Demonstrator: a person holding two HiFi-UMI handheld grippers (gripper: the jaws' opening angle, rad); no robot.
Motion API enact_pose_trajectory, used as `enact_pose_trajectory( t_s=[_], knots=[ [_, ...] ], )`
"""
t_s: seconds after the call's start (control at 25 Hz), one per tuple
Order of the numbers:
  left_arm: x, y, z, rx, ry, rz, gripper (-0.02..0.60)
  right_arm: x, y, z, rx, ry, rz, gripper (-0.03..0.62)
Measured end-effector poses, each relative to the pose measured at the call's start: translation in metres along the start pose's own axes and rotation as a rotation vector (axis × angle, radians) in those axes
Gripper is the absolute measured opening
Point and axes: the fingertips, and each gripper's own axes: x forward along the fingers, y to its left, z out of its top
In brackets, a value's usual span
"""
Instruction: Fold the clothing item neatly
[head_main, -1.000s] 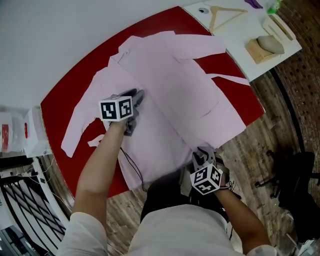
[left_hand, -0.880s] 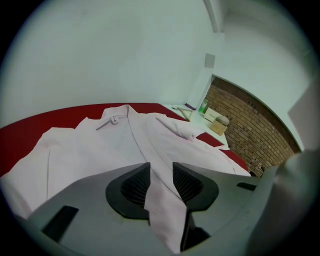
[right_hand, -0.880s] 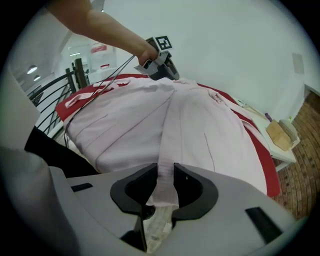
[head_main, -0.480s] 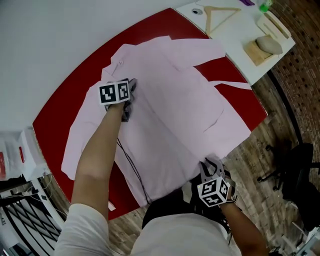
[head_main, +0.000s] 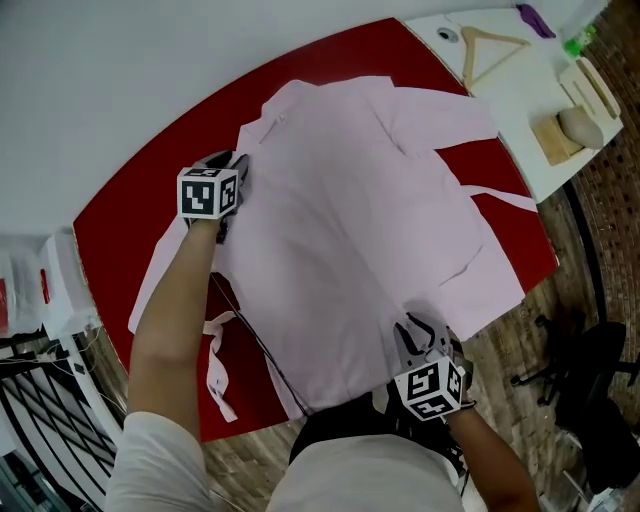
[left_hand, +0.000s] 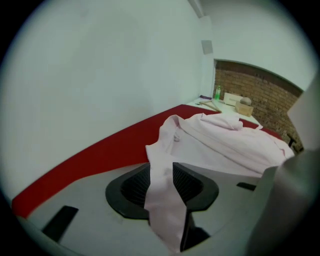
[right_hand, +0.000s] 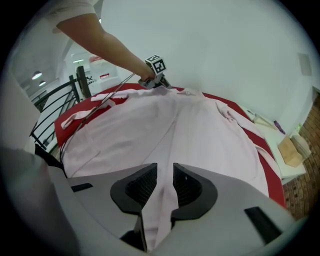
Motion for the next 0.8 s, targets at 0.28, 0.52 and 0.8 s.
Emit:
enact_pose_trajectory(
  t_s=[0.28,0.52,0.8],
  knots=[
    [-0.014,0.039,-0.01,0.125,0.057,-0.042,0.156,0.036,0.049,0.067,-0.116,-0.103,0.195,0.086],
    [-0.01,0.041,-0.028,0.042,0.148,-0.133,0.169,0.059,0.079,0.09,-0.193,-0.151,0.357,0.092],
    [-0.009,0.055,-0.037,-0.022,0.193,-0.177,0.169,0.056,0.047,0.09,-0.076,-0.162,0.372,0.092]
  ],
)
